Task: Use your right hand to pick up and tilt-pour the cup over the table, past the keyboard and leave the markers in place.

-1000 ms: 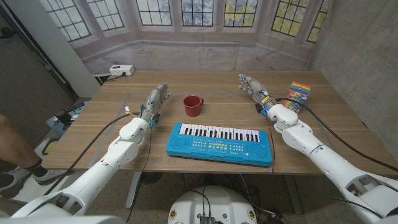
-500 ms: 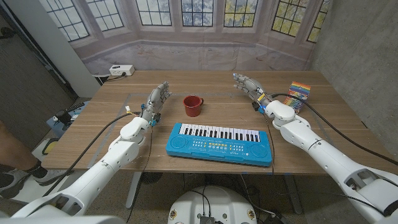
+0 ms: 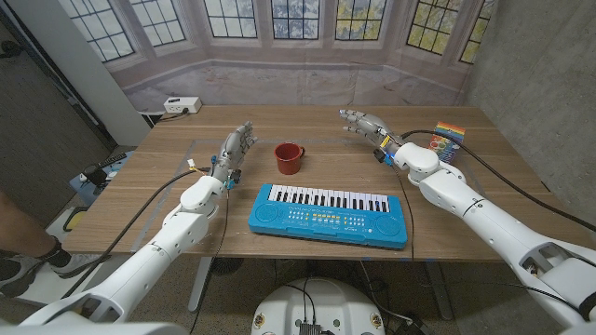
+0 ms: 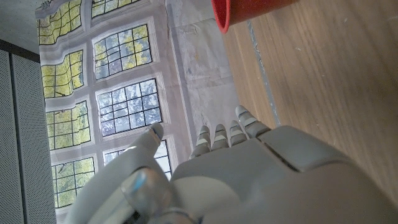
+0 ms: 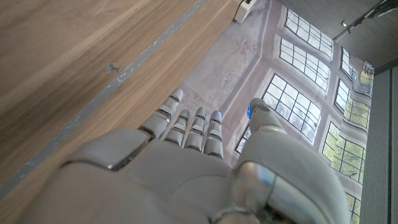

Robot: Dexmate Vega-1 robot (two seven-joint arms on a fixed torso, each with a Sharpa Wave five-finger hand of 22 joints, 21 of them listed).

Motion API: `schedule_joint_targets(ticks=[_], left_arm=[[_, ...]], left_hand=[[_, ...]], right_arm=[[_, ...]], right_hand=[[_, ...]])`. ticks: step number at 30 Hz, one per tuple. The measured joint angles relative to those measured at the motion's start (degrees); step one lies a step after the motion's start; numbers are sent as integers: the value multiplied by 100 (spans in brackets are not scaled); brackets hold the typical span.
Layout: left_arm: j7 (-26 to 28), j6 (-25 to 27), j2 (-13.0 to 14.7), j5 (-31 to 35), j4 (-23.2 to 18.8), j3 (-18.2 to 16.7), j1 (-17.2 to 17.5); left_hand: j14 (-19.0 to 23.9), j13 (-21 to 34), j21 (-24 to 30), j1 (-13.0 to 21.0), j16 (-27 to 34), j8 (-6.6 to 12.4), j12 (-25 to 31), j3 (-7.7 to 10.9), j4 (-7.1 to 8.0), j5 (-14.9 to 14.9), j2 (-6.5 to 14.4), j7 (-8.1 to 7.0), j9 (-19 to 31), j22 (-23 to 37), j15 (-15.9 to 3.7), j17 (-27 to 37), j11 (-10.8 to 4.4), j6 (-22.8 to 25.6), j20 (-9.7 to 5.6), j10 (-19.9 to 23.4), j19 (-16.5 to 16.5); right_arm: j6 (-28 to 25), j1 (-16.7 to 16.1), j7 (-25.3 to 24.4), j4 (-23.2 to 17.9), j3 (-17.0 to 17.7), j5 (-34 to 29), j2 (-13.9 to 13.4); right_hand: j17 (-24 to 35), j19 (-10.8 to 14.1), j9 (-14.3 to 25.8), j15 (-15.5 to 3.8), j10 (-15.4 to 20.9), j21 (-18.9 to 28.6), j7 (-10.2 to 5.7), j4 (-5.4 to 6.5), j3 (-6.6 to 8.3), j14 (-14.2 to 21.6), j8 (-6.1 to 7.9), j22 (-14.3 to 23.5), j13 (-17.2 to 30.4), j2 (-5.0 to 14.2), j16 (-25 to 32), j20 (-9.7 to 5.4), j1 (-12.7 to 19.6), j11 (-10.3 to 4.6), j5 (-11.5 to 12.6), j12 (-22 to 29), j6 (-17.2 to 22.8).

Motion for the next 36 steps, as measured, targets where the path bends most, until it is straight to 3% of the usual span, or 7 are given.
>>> schedule_joint_targets(ticks=[16, 36], left_arm=[[216, 13, 110, 45, -368, -71, 244], [474, 135, 207, 112, -668, -148, 398]], left_hand=[[0, 0, -43, -23, 0, 0, 0, 0, 0, 0, -23, 0, 0, 0, 0, -1, 0, 0, 0, -1, 0], [0, 0, -65, -23, 0, 0, 0, 0, 0, 0, -23, 0, -1, 0, 0, -2, 0, 0, 0, -1, -1]], right_arm=[[-213, 454, 395, 172, -385, -537, 21], [62, 1178, 896, 1030, -852, -999, 417]], right_hand=[[1, 61, 15, 0, 59, 0, -53, -22, 121, 61, 0, 0, 16, -113, 0, -1, 476, -59, 22, 0, 54], [2, 123, 14, 2, 272, -25, -194, -37, 295, 187, 44, 0, 15, -254, 1, 19, 1159, -169, 22, 0, 195]])
